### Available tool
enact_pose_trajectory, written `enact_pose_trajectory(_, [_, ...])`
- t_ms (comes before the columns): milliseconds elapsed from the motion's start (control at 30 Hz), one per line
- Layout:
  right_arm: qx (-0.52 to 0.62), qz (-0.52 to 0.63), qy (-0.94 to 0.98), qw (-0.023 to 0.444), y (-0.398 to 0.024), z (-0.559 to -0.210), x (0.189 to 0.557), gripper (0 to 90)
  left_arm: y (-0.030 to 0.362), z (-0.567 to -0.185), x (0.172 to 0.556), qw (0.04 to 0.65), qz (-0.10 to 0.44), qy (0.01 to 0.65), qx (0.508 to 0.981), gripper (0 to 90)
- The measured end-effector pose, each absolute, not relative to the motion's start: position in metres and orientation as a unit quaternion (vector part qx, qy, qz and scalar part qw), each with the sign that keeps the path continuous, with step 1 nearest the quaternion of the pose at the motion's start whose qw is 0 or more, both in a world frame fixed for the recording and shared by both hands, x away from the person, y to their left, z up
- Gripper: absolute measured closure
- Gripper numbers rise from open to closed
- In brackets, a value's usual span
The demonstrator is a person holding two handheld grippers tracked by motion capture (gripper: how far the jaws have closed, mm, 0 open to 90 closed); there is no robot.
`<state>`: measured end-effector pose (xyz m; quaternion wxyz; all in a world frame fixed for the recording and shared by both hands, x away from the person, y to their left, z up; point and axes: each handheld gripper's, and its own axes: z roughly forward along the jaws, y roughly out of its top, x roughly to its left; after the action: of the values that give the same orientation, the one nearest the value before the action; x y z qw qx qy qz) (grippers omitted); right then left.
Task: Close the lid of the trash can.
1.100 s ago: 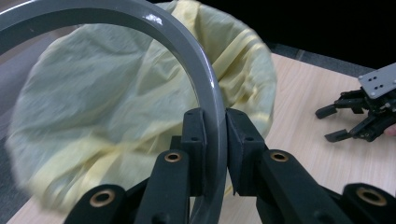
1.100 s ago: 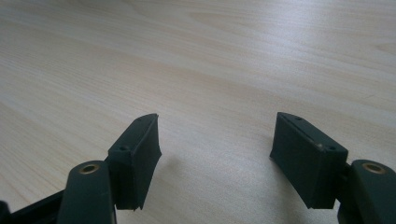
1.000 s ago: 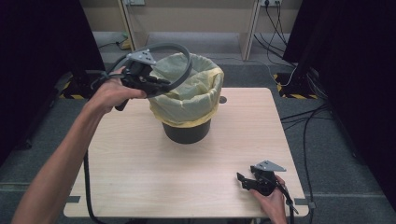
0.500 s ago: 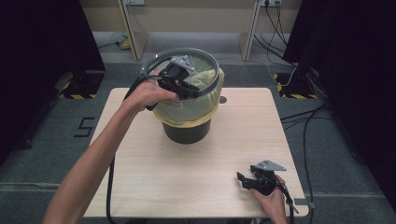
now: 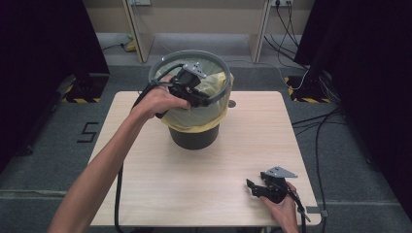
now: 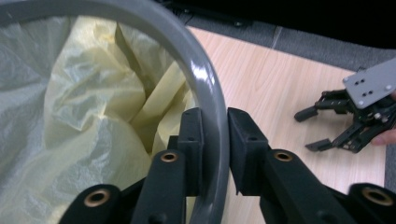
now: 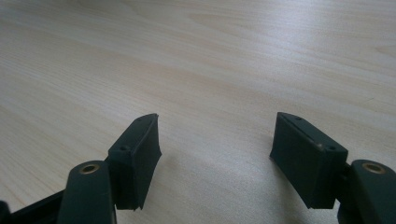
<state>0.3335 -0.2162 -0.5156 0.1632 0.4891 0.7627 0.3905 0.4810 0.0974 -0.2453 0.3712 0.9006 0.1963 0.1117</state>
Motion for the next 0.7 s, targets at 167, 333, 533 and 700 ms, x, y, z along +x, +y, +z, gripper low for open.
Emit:
enact_pose_trajectory(167, [0.488, 0.392, 0.763, 0.163, -0.217, -0.515, 0.336, 32.7, 0.11, -0.241, 0.479, 0.411, 0.12, 0.212, 0.879, 51.3])
enact_pose_trajectory(333, [0.481, 0.399, 0.762, 0.17, -0.215, -0.504, 0.344, 32.6, 0.129, -0.234, 0.475, 0.438, 0.124, 0.213, 0.864, 40.3])
enact_pose_trajectory(533, [0.458, 0.431, 0.747, 0.218, -0.207, -0.443, 0.371, 32.2, 0.165, -0.221, 0.478, 0.485, 0.16, 0.255, 0.821, 35.5])
enact_pose_trajectory(700, [0.442, 0.453, 0.736, 0.241, -0.197, -0.389, 0.406, 32.2, 0.198, -0.224, 0.491, 0.494, 0.209, 0.319, 0.781, 34.8])
